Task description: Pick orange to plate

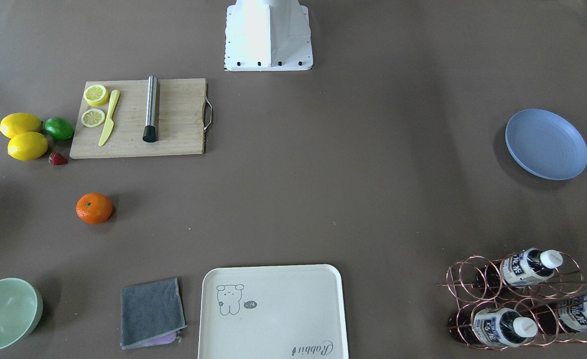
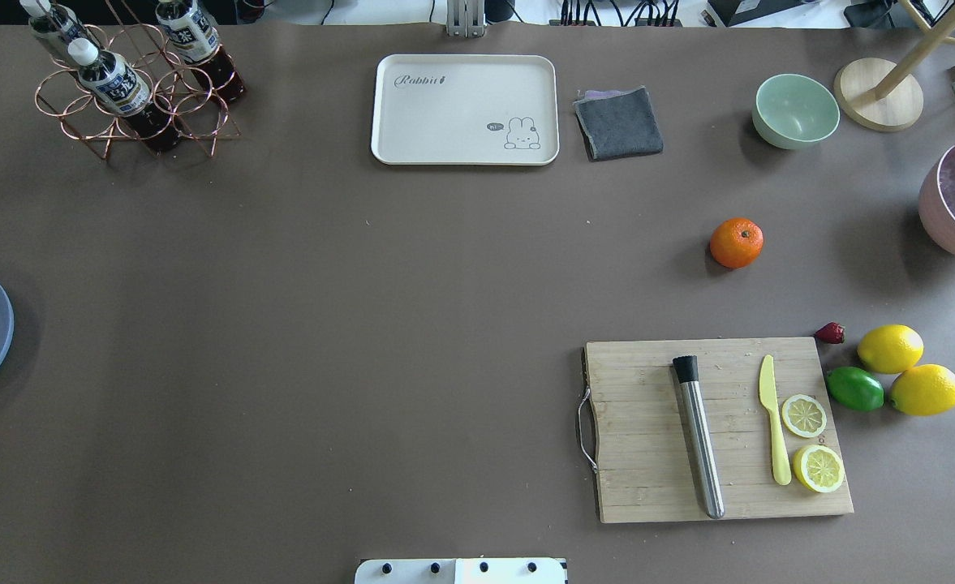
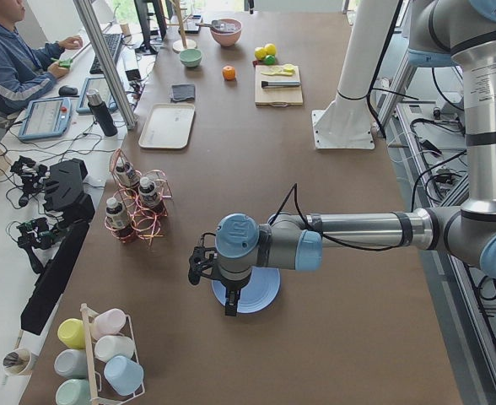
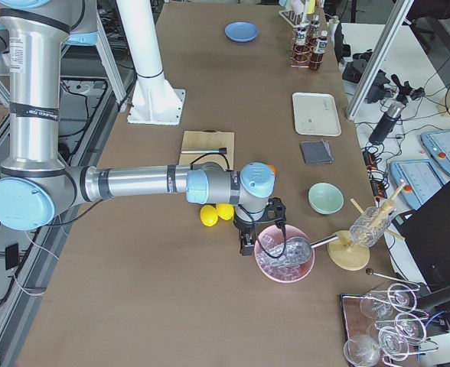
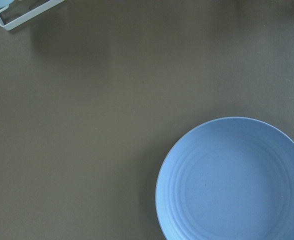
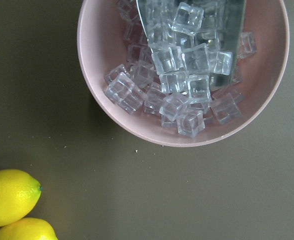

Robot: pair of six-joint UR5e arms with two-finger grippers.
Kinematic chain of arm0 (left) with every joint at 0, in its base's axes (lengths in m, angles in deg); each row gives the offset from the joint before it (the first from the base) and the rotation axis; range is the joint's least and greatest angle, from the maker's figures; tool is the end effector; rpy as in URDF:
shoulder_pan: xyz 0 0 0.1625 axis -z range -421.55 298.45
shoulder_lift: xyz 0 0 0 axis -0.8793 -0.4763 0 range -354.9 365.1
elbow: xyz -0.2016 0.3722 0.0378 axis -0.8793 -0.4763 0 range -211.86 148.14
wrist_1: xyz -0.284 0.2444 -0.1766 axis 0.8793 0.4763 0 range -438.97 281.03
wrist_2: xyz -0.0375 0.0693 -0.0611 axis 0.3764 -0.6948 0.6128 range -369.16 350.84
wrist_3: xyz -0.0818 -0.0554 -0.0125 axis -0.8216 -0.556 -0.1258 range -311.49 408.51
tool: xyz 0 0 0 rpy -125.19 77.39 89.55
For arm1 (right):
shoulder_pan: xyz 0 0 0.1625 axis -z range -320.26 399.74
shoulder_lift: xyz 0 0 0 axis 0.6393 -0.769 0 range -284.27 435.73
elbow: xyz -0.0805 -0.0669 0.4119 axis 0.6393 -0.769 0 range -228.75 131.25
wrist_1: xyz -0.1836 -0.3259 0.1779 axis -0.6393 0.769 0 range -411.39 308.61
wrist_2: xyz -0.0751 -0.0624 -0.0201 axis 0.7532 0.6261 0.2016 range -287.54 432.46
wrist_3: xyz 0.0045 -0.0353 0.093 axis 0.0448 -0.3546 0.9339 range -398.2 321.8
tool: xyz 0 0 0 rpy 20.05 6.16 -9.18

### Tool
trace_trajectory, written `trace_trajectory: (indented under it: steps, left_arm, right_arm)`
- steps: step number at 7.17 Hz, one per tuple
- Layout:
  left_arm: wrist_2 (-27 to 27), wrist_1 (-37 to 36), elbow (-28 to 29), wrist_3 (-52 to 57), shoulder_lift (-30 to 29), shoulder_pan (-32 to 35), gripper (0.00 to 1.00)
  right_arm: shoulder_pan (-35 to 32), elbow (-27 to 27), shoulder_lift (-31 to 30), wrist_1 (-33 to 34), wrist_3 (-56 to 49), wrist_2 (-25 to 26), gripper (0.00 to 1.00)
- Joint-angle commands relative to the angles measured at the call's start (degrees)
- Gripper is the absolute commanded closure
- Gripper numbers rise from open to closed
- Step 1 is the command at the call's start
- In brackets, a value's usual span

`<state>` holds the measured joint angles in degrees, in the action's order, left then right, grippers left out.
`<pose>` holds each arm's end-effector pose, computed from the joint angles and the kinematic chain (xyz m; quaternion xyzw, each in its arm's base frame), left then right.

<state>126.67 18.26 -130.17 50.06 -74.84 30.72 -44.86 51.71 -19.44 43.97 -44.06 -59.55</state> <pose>-0.0786 -0.4208 0.6525 0.0570 0.3872 0.0127 0.9201 0.0237 -0.4560 0.6237 0.0008 -0.3585 -0.0915 0.9291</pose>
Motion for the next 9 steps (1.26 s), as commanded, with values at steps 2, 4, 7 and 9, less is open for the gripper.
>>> trace_trajectory:
  steps: [2, 4, 7, 9]
  left_arm:
    - [-0.22, 0.59, -0.65, -0.41, -0.83, 0.01, 0.02]
    - [0.05, 3.23, -0.83, -0.50, -1.27, 2.10, 0.02]
    - [-0.91, 9.27, 2.22, -1.11, -5.81, 2.47, 0.02]
    - [-0.57, 12.36, 3.21, -0.41, -4.62, 2.47, 0.02]
  right_arm:
    - [0.04, 0.00, 0.07, 0.00, -0.29, 0.00, 0.00]
    - [0.04, 0.35, 0.42, -2.44, 0.23, -0.44, 0.00]
    - [0.04, -0.35, -0.54, -12.44, 0.32, -0.26, 0.00]
    - [0.04, 0.17, -0.02, -13.10, 1.89, -0.43, 0.00]
